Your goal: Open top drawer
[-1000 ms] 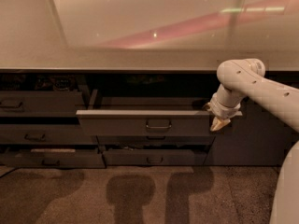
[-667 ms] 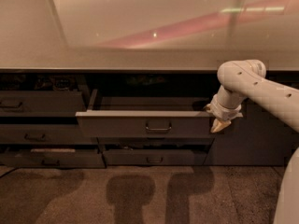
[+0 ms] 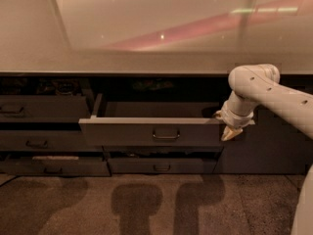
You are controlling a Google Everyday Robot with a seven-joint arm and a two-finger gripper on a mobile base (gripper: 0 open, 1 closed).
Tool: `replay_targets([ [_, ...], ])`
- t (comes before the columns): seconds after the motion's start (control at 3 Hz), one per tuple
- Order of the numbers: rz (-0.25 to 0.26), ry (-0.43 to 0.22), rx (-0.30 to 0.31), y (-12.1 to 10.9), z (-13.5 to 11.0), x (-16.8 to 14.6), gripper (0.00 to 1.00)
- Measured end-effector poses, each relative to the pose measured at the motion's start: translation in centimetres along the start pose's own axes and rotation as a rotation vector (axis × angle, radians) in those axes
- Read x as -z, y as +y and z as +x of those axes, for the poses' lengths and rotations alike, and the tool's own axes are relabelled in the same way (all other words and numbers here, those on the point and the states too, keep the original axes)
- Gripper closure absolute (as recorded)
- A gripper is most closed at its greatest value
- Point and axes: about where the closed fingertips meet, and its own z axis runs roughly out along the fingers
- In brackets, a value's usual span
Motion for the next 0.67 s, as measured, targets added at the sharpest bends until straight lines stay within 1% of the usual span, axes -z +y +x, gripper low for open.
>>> replay_targets([
  [0.33,0.0,0.0,0.0,0.07,-0.07,0.01,1.0],
  [0.67,-0.002,-0.002,0.005,0.64,-0.21,0.05,1.0],
])
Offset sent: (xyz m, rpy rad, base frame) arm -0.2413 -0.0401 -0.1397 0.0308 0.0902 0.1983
